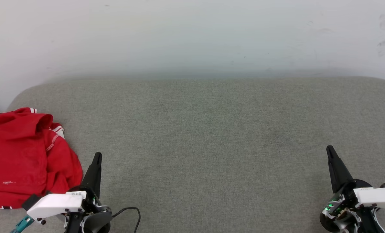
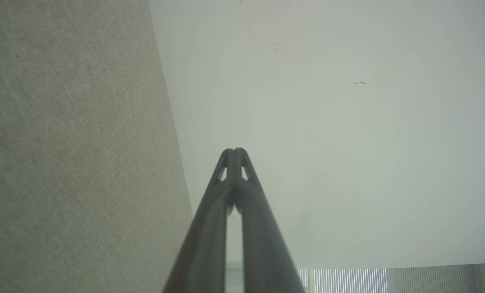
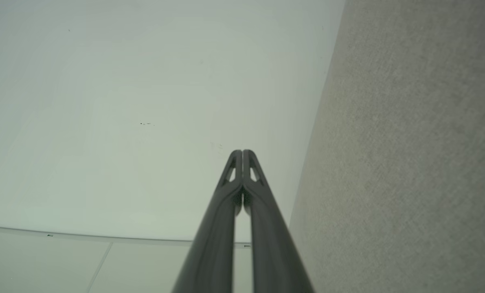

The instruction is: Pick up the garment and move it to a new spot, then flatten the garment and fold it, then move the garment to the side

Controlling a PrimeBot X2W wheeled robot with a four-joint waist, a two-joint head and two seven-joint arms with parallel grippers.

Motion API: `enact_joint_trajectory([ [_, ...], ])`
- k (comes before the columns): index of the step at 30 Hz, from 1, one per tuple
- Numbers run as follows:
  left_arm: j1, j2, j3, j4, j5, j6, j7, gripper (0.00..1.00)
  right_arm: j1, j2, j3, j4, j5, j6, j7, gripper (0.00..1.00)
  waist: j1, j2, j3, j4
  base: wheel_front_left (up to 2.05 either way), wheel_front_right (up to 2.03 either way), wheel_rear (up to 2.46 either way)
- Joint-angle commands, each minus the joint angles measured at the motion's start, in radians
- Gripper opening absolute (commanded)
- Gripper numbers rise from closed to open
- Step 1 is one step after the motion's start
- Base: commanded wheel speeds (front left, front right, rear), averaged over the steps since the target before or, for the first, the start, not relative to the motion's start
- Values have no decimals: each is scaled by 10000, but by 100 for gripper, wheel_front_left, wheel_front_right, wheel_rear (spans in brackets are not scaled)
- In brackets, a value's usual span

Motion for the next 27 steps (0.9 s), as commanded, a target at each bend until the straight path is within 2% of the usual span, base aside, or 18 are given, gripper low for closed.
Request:
enact_joint_trajectory([
  [1, -52, -24, 23, -12, 4, -17, 46, 0, -129, 33, -1, 13, -51, -3, 7, 0, 0, 0, 0, 0, 0, 0, 0],
  [15, -52, -24, 26, -12, 4, -17, 46, 0, -129, 34, 1, 13, -49, -3, 6, 0, 0, 0, 0, 0, 0, 0, 0],
  [16, 0, 0, -1, -1, 0, 0, 0, 100, 0, 0, 0, -1, 0, 0, -1, 100, 0, 0, 1, 0, 0, 0, 0],
  [27, 28, -6, -631, -244, 151, 2, -517, 100, 182, 4, 455, -363, -290, 0, -503, 100, 0, 0, 9, 4, 0, 0, 0],
])
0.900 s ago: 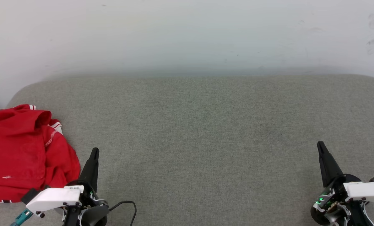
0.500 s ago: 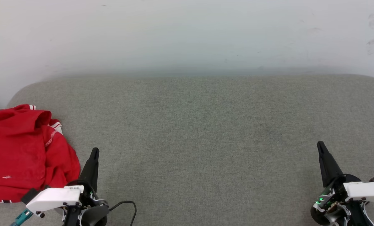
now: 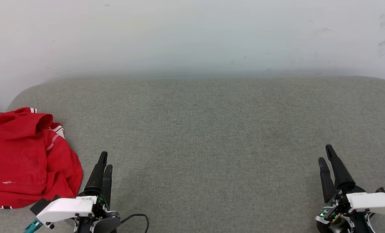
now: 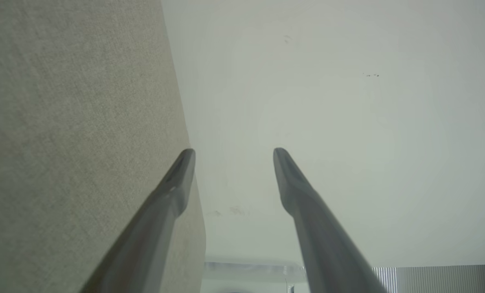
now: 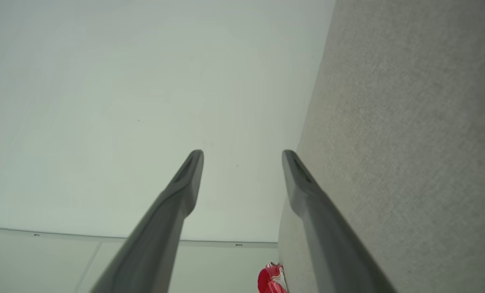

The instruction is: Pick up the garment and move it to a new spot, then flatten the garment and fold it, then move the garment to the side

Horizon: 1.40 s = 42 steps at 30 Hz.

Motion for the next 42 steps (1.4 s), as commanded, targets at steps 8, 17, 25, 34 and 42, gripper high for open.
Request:
enact_joint_trajectory([
  [8, -250, 20, -452, -726, 612, 0, -503, 100, -24, -16, 355, -740, -520, 2, -509, 100, 0, 0, -4, 18, 0, 0, 0],
  [17, -147, 26, -640, -1126, 2068, 0, -871, 100, 45, -61, 393, -1048, -1951, 2, -876, 100, 0, 0, -28, 27, 0, 0, 0],
  [25, -48, 24, -714, -1355, 3987, 0, -1169, 100, 142, -30, 364, -1321, -3474, 1, -1179, 100, 0, 0, -63, 35, 0, 0, 0],
  [34, 23, 180, -1155, -1456, 6894, 0, -1542, 100, 169, -45, 405, -1325, -6694, 1, -1553, 100, 0, 0, -106, 10, 0, 0, 0],
  [42, 89, 197, -1162, -1515, 8608, 0, -1793, 100, 147, -59, 476, -1404, -8861, 1, -1598, 100, 0, 0, -111, -8, 0, 0, 0],
])
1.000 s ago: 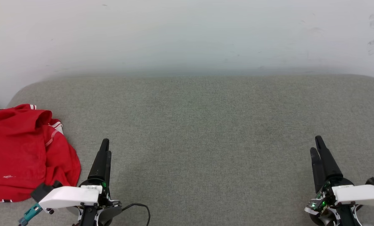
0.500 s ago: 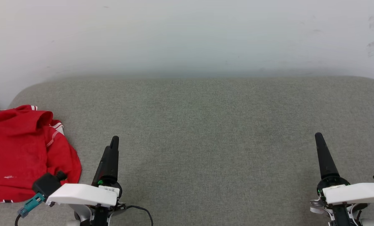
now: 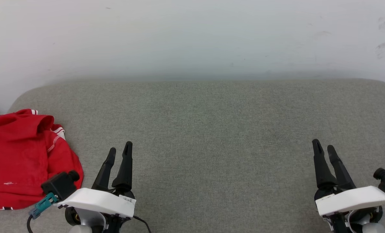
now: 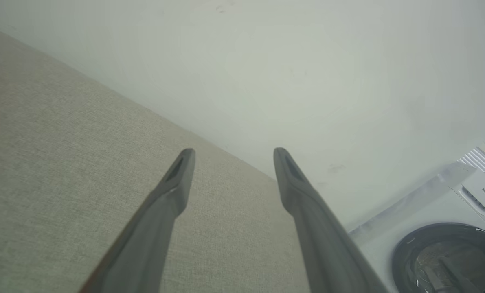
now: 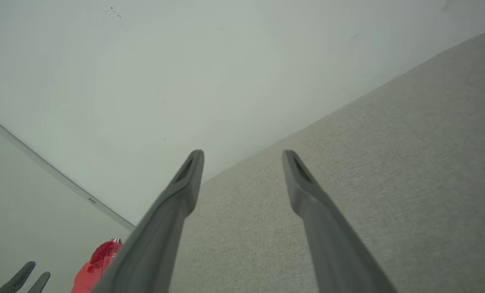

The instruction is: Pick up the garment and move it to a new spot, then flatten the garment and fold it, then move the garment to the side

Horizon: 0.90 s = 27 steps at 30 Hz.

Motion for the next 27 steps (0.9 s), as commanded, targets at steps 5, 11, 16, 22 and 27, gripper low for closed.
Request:
enact_joint_trajectory([
  [5, 13, 52, 126, -204, 1223, 21, -228, 100, -75, -23, 30, -324, -1292, 0, 79, 100, 0, 0, -2, -2, 0, 0, 0],
  [11, 66, 134, 172, -169, 2308, 171, -396, 100, -50, -16, 8, -515, -2408, 0, 223, 100, 0, 0, 1, 6, 0, 0, 0],
  [16, 82, 213, 138, -113, 3012, 307, -527, 100, 14, -4, -63, -633, -3138, 0, 349, 100, 0, 0, 8, 27, 0, 0, 0],
  [22, 87, 343, 6, -41, 3843, 455, -700, 100, 103, 15, -123, -746, -4037, 0, 464, 100, 0, 0, 16, 35, 0, 0, 0],
  [27, 112, 410, -99, 25, 4330, 555, -815, 100, 167, 25, -128, -849, -4605, 0, 490, 100, 0, 0, 9, 39, 0, 0, 0],
])
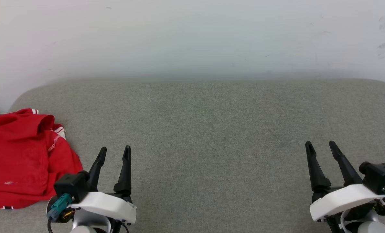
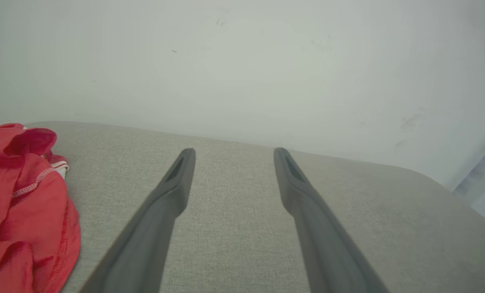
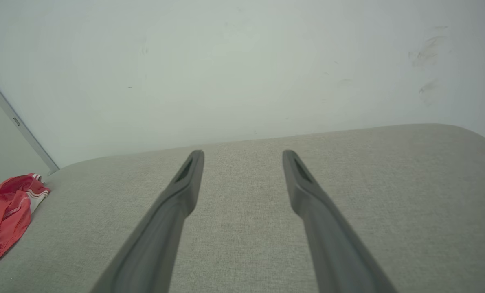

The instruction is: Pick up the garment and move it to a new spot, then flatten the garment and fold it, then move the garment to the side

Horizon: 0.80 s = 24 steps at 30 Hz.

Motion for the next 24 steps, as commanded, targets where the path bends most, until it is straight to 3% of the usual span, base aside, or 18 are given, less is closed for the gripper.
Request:
enact_joint_trajectory([
  [1, 52, 86, -49, -61, 202, 46, -96, 100, 59, 17, 4, -134, -208, -2, -13, 100, 0, 0, -5, 0, 0, 0, 0],
  [13, 45, 58, -74, 295, 1020, 102, -354, 100, 226, 26, -21, -430, -799, -2, 104, 100, 0, 0, -22, 22, 0, 0, 0],
  [24, -47, -168, 148, 605, 1415, -141, -609, 100, 369, 31, -83, -674, -1360, -3, 63, 100, 0, 0, 16, 85, 0, 0, 0],
])
